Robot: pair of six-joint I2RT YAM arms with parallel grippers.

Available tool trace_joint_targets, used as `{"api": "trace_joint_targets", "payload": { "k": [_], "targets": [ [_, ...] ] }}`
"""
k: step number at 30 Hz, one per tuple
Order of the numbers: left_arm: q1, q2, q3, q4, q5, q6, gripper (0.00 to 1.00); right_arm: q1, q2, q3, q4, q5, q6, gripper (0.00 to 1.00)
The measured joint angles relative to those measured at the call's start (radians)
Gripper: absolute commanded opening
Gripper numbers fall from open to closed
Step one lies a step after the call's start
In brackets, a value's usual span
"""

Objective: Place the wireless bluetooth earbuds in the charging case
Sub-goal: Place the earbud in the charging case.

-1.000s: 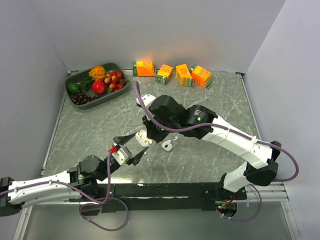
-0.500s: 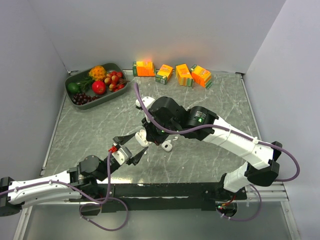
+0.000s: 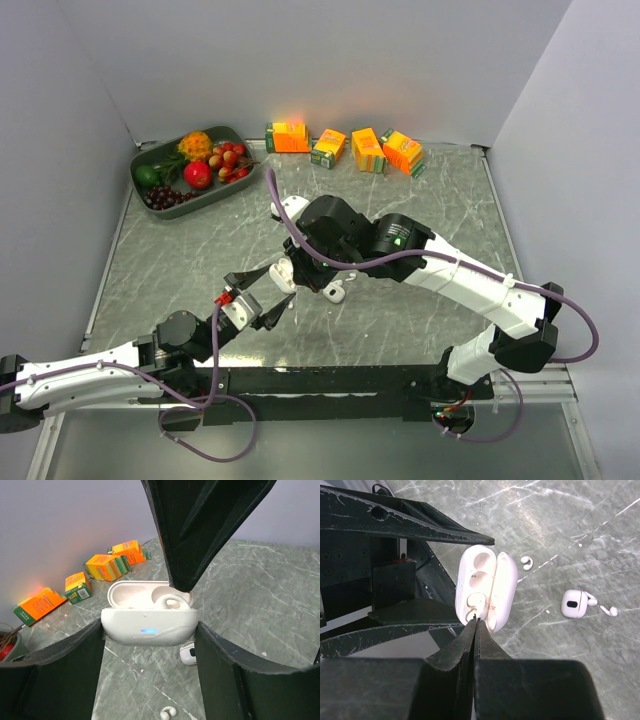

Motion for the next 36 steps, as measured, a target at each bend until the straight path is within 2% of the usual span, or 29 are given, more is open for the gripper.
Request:
{"api": "trace_joint_targets", "payload": {
  "k": [36],
  "targets": [
    [0.000, -0.002, 0.000, -0.001, 0.000, -0.010, 0.01, 0.008, 0.020, 0.026, 0.003, -0.043, -0.001, 0.00]
  ]
}}
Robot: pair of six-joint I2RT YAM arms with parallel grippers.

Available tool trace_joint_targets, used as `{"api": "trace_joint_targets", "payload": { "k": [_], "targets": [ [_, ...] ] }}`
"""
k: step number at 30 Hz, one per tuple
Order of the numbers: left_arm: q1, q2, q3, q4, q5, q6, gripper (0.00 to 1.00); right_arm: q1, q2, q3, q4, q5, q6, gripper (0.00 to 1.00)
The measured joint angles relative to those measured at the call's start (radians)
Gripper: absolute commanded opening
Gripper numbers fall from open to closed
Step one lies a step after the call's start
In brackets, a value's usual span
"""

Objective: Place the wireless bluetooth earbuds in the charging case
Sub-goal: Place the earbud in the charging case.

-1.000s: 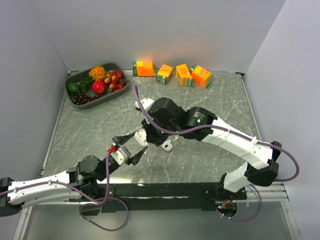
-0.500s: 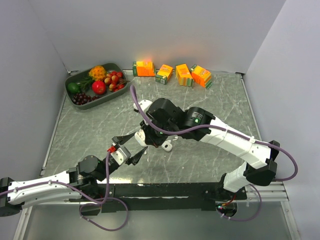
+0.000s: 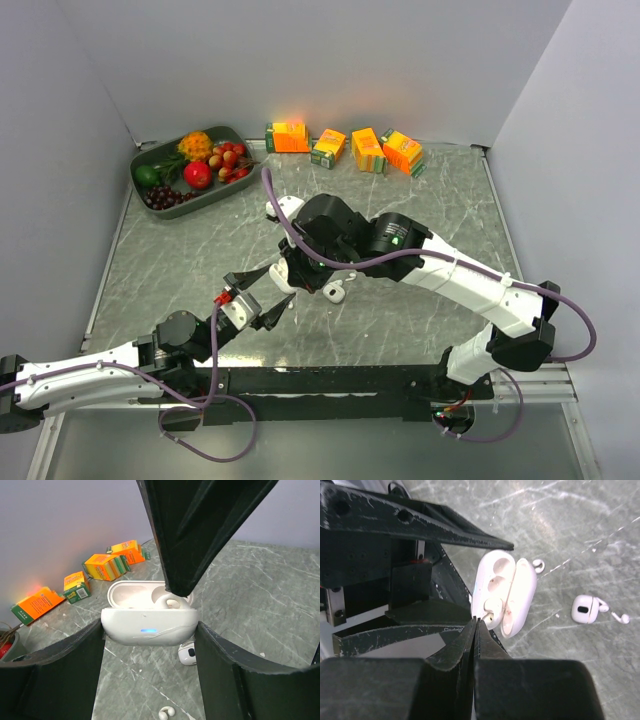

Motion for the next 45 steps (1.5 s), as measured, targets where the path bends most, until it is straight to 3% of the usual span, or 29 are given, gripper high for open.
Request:
{"api": "trace_joint_targets", "payload": {
  "k": [23, 41, 45],
  "targets": [
    [0.000, -0.008, 0.000, -0.017, -0.001, -0.001, 0.01, -0.010, 0.000, -0.035, 0.023, 0.051, 0.005, 0.00],
    [0.000, -0.005, 0.000, -0.002, -0.001, 0.003, 0.01, -0.013, 0.000, -0.038, 0.038, -0.019, 0.005, 0.00],
    [0.000, -0.005, 0.000, 0.000, -0.001, 0.003, 0.01, -0.013, 0.000, -0.036, 0.036, -0.014, 0.009, 0.09]
  ]
}}
